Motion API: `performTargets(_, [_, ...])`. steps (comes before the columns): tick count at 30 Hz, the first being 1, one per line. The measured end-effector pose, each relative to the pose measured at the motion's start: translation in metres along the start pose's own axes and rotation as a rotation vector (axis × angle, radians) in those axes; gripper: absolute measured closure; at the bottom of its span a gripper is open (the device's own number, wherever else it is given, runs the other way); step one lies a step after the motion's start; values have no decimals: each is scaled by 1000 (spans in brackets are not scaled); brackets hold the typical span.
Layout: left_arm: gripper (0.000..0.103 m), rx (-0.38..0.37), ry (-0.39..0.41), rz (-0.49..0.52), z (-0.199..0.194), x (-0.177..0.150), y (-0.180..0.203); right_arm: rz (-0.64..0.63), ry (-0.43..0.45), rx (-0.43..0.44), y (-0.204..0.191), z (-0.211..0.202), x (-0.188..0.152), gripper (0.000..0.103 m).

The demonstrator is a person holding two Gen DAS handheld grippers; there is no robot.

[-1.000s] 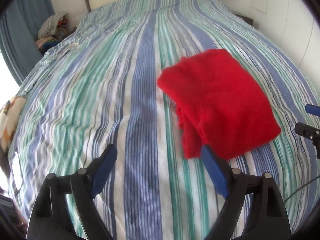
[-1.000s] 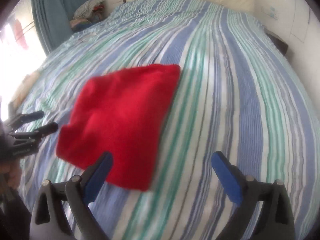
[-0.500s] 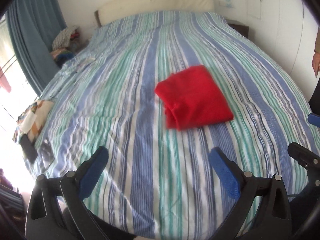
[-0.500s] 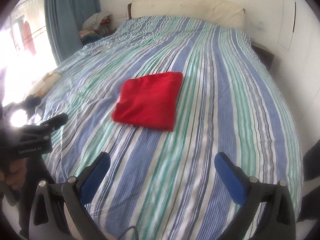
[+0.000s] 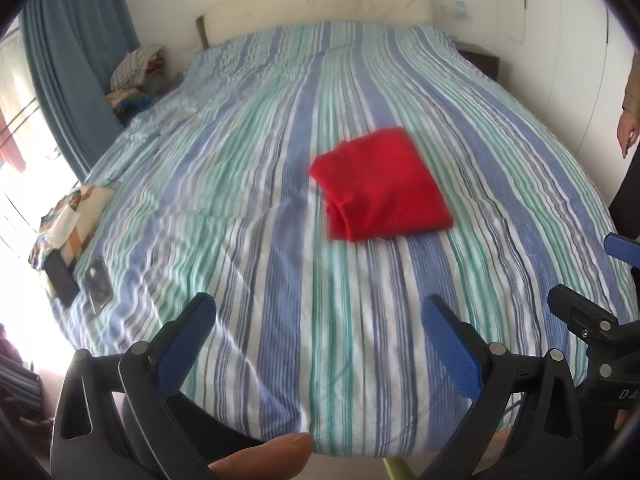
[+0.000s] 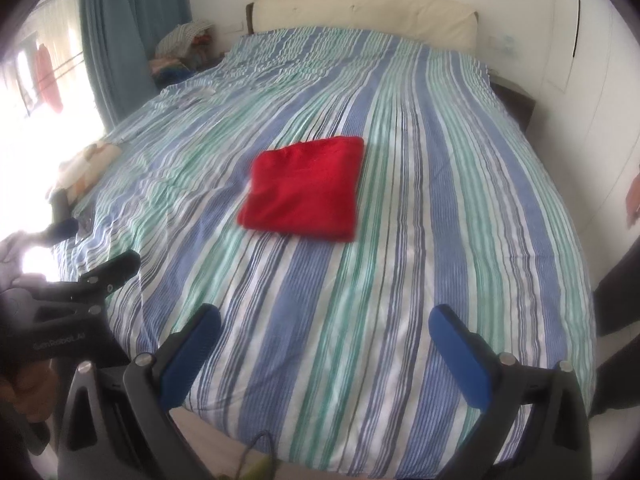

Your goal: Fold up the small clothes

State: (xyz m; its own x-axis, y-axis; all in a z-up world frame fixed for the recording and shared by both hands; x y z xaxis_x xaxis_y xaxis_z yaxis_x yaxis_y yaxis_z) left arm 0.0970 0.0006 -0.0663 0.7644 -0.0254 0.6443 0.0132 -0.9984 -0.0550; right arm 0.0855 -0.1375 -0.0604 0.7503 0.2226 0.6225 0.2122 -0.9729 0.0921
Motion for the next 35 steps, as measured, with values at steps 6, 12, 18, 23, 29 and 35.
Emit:
performTargets(6, [0,44,-4,-16,12,11,-5,5,-7,-38,3,16,20,1])
performTargets(12, [0,32,-28,-42,14,15,-5,-11,-9,-58,3,17,32,1])
performTargets(18, [1,1,-40,-47,11,20,-2,-15,7,-62,3,13,42,1])
performTargets(23, [1,-6,-39,-62,10,25,-3,-20,16,-77,4,10,48,1])
performTargets(29, [1,-24,-20,-62,7,27,-3,-22,12,-85,4,11,47,1])
performTargets(35, [1,-24,28,-61,-2,33,-2,-17,3,-76,3,13,44,1])
Point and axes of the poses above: each gripper's, at about its wrist camera, not at the fingertips, and z roughly the way its jaws point, y to its right, x to its top, the point moved 6 cm from there along z, roughly the way its jaws point, and after that the axes turned 9 degrees about -z, right-handed, at the moved point
